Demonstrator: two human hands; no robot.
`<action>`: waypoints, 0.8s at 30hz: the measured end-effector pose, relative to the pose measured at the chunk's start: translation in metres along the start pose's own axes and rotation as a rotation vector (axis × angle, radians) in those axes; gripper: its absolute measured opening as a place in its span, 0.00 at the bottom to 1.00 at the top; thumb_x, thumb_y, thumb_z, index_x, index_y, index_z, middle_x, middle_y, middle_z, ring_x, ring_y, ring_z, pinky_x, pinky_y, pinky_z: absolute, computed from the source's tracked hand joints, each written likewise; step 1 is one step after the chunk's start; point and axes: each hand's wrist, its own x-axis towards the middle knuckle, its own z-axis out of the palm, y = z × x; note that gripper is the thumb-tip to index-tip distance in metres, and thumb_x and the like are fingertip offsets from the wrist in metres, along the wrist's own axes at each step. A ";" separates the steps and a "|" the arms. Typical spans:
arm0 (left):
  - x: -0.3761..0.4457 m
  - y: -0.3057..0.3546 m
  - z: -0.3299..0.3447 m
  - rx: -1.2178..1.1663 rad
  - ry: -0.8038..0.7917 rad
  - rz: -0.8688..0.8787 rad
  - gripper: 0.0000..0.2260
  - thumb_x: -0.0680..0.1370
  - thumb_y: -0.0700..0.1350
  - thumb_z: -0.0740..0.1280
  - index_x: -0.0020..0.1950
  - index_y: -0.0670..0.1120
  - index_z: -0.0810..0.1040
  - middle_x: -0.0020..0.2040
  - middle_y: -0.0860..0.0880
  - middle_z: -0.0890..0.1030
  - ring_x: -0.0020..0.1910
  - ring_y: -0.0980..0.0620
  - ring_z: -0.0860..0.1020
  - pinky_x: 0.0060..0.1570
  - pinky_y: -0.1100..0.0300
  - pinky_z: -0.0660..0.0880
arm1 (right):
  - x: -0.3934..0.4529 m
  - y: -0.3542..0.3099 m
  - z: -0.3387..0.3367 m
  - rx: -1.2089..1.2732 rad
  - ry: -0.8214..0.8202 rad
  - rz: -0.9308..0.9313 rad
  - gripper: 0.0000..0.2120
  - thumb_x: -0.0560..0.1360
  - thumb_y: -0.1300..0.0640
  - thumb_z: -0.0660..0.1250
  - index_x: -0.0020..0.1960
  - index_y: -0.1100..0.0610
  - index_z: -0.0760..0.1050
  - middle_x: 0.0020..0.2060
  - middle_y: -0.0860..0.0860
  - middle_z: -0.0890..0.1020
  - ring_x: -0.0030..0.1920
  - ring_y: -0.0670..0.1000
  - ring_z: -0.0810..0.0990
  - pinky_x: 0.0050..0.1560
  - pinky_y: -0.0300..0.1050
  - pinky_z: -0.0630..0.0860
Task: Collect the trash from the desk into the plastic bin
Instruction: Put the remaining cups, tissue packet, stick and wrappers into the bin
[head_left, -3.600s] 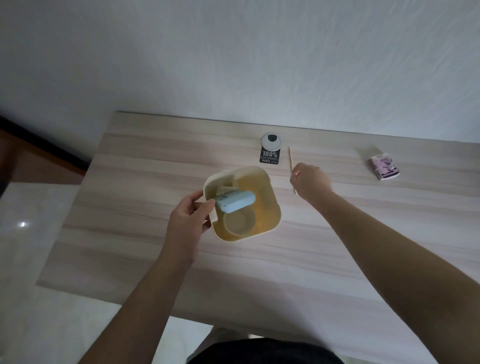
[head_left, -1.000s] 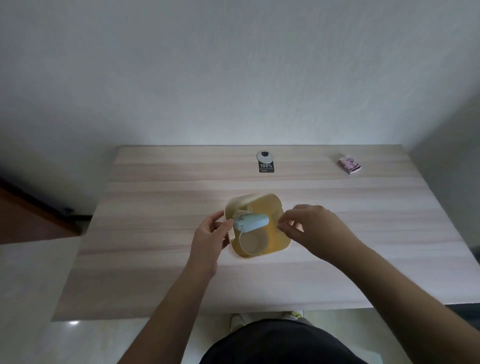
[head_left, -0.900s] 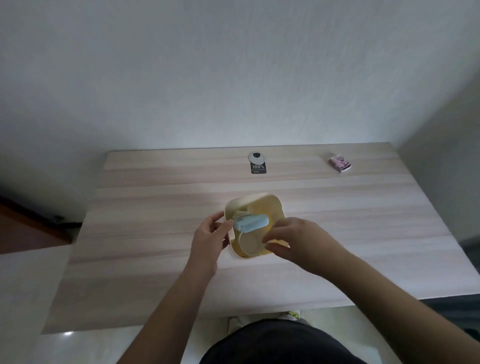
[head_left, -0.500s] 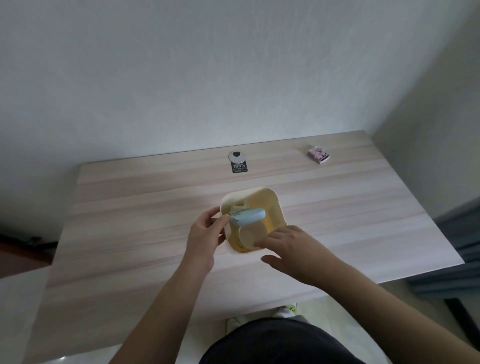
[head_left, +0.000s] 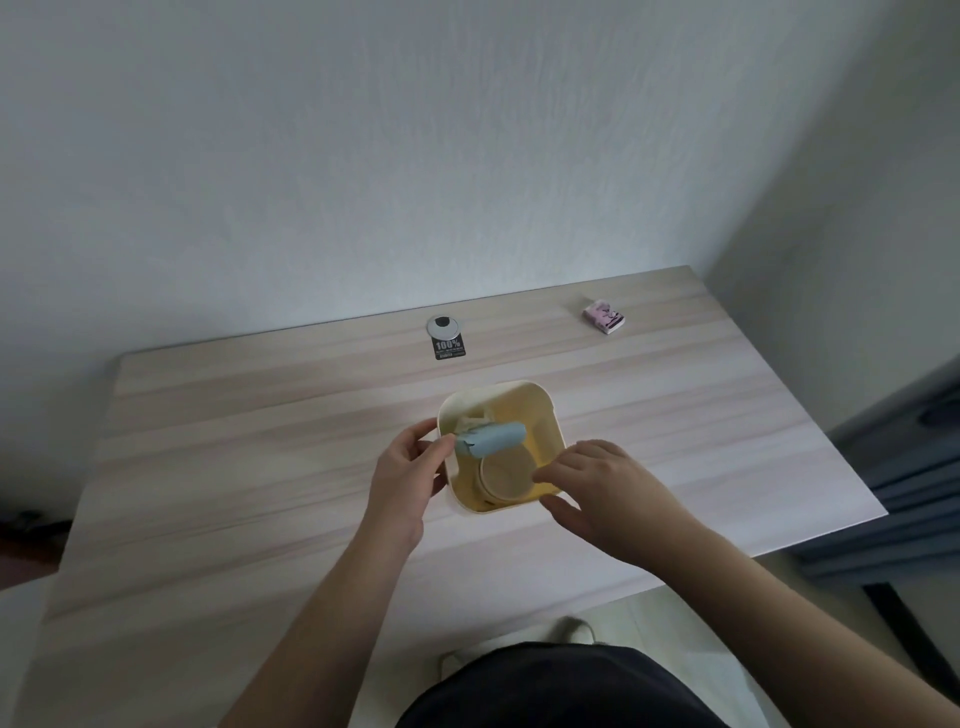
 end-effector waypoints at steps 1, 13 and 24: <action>0.001 0.000 0.004 0.003 -0.006 0.002 0.11 0.75 0.44 0.72 0.57 0.54 0.81 0.46 0.44 0.80 0.45 0.48 0.80 0.49 0.53 0.80 | -0.001 0.005 -0.002 0.013 0.038 0.013 0.11 0.76 0.51 0.65 0.55 0.53 0.80 0.47 0.48 0.84 0.52 0.53 0.81 0.59 0.48 0.73; 0.013 0.002 0.091 0.074 0.011 0.010 0.12 0.75 0.44 0.72 0.59 0.52 0.81 0.47 0.45 0.80 0.44 0.48 0.79 0.46 0.56 0.79 | -0.015 0.112 -0.029 0.110 0.212 0.118 0.09 0.75 0.55 0.69 0.54 0.56 0.81 0.48 0.50 0.84 0.49 0.56 0.82 0.53 0.50 0.75; 0.007 -0.013 0.201 0.097 0.112 -0.050 0.11 0.76 0.41 0.70 0.57 0.49 0.82 0.48 0.43 0.82 0.45 0.47 0.81 0.47 0.54 0.80 | -0.038 0.245 -0.045 0.163 0.208 0.181 0.10 0.74 0.56 0.69 0.54 0.58 0.81 0.49 0.54 0.84 0.48 0.59 0.81 0.52 0.52 0.76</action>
